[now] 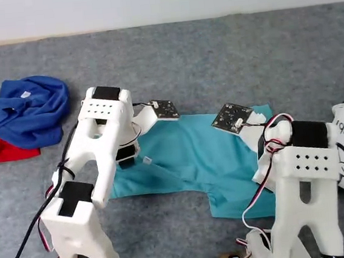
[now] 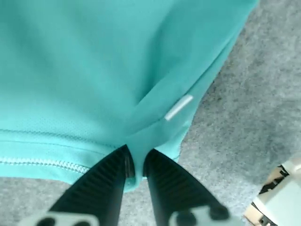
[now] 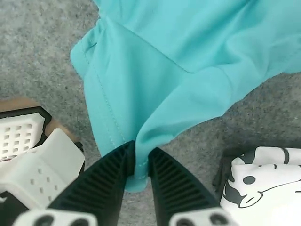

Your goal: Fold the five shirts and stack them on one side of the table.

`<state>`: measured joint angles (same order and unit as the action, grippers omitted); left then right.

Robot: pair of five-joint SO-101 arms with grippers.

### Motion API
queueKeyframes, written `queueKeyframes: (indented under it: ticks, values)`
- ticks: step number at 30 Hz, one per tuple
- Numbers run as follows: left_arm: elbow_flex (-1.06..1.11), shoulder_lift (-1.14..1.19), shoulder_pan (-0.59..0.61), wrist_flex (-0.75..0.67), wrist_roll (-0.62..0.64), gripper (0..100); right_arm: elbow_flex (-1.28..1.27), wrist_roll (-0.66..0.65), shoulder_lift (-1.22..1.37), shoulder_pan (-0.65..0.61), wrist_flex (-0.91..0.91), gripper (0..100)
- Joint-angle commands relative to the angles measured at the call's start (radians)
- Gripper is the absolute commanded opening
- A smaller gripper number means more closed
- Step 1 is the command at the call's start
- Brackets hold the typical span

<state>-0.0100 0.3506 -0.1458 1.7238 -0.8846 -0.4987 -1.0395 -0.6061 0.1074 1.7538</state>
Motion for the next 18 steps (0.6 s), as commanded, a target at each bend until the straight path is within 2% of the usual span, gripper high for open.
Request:
queueKeyframes:
  ticks: [1,5,7,12,18]
  values:
    - [-0.005,-0.061,0.005,0.028,-0.006,1,0.006,-0.008,-0.039,0.010,0.041,3.8]
    - [-0.008,-0.068,0.006,0.028,-0.005,6,0.043,0.000,-0.044,0.048,0.042,19.7]
    - [-0.008,-0.068,0.008,0.028,-0.003,7,0.095,0.029,-0.056,0.064,0.038,23.3]
    - [-0.018,-0.083,0.009,0.031,-0.003,7,0.166,0.034,-0.081,0.071,0.039,23.6]
    - [-0.019,-0.244,0.032,0.031,-0.008,7,0.166,0.037,-0.090,0.071,0.039,23.5]
